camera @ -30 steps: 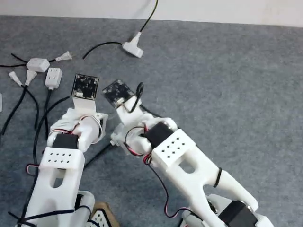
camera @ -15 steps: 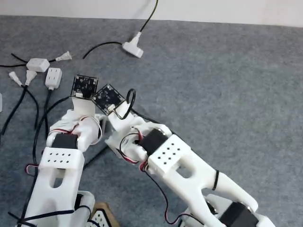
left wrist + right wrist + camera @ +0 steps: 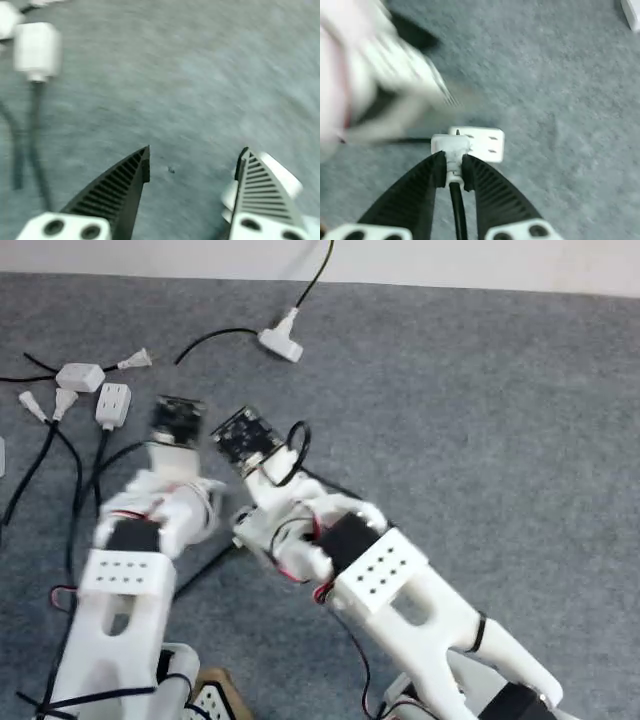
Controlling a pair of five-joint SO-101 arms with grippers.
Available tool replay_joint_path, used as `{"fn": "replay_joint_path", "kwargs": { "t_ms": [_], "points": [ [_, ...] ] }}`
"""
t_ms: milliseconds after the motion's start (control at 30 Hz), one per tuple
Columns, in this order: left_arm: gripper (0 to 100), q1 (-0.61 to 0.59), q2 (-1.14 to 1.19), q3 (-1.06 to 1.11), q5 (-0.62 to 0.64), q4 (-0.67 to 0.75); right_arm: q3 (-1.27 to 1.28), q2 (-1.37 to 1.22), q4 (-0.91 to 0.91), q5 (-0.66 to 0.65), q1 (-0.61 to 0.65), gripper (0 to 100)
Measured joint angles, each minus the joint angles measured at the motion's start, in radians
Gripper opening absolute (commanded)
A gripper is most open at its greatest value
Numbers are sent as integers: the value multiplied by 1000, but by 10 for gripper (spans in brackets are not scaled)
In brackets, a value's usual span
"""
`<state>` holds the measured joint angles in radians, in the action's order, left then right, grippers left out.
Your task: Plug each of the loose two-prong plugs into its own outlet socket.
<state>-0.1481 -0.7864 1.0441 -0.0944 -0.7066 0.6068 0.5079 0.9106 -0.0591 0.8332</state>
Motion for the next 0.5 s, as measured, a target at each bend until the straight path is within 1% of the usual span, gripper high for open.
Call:
{"fn": "replay_joint_path", "kwargs": {
  "t_ms": [167,267,367,500],
  "points": [
    [274,-195,0,-68,-2,43,-2,-58,63,-173,-2,8],
    [274,-302,0,-69,-48,68,-5,-97,94,-298,-5,8],
    [274,-368,0,-32,-103,101,-63,-126,132,-393,-6,8],
    [274,-428,0,81,-170,204,-210,-167,213,-532,-6,8]
  ]
}}
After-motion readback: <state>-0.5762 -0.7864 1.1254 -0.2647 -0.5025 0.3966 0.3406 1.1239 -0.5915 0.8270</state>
